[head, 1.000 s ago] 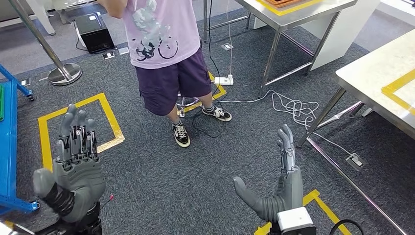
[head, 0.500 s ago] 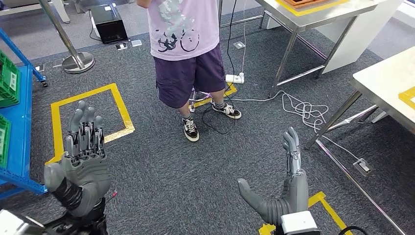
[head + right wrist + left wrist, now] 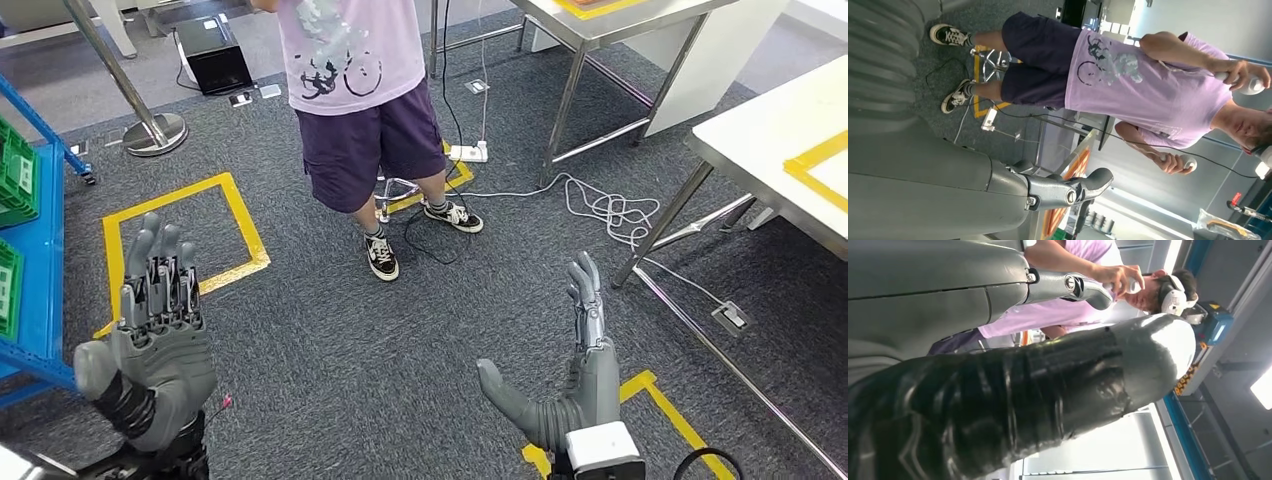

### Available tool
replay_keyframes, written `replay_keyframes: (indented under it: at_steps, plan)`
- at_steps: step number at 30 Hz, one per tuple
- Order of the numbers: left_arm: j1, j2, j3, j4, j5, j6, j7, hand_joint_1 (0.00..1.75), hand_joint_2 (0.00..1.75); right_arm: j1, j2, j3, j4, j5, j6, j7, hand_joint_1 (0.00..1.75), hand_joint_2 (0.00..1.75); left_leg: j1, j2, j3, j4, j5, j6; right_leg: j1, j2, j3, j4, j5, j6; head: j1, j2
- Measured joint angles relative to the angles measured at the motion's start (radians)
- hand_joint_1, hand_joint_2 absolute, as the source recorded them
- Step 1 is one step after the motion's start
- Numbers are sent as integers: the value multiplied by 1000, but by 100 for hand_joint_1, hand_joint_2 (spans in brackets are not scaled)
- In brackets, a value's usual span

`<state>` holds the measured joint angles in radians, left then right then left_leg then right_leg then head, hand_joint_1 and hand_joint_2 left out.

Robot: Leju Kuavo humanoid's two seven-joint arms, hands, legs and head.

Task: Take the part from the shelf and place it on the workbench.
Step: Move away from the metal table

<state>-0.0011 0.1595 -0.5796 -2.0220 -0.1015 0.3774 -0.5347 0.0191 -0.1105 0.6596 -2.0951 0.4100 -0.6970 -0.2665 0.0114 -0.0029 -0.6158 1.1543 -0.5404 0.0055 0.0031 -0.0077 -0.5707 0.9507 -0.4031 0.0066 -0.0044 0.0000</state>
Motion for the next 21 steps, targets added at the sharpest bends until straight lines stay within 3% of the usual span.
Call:
replay_keyframes:
  at_steps: [2,3,6,8,10,12,17,18,21]
  plan:
    - [-2,0,0,0,0,0,0,0,0,0,0,0,0,-7,0,-7,0,175,-2,2,86,-138,28,8,2,1,-13,6,9,7,-7,0]
    - [-3,0,0,0,0,0,-1,0,0,0,1,0,0,-9,0,-10,0,175,-3,2,106,-173,33,13,3,1,-17,8,14,13,-7,0]
    - [-3,0,0,0,0,1,-1,0,0,1,2,0,0,-16,0,-18,0,175,-8,1,105,-188,48,32,0,2,-23,7,26,30,-2,0]
    - [-4,0,0,0,0,1,-1,0,0,1,2,-1,0,-18,0,-21,0,175,-5,4,104,-194,64,45,-3,3,-45,43,-10,41,3,0]
    - [-5,0,0,0,0,1,-1,0,0,2,2,-1,0,-21,0,-23,0,175,-4,7,92,-195,79,51,-6,5,-88,159,-97,50,14,0]
    - [-5,0,0,0,0,1,-1,0,0,2,2,-2,0,-22,0,-23,0,175,-4,8,79,-193,88,52,-9,5,-117,259,-154,55,21,0]
    - [-4,0,0,0,0,1,-1,0,0,3,2,-2,0,-22,0,-23,0,175,-4,10,70,-191,93,52,-9,5,-129,312,-173,56,23,0]
    - [-4,0,0,1,0,1,-1,0,0,3,2,-2,0,-22,0,-23,0,175,-4,10,65,-190,95,52,-9,5,-125,319,-171,56,25,0]
    - [-4,0,0,1,0,2,-3,0,0,1,2,-2,0,-24,0,-25,0,175,-4,15,42,-188,116,34,2,4,38,77,-94,32,36,0]
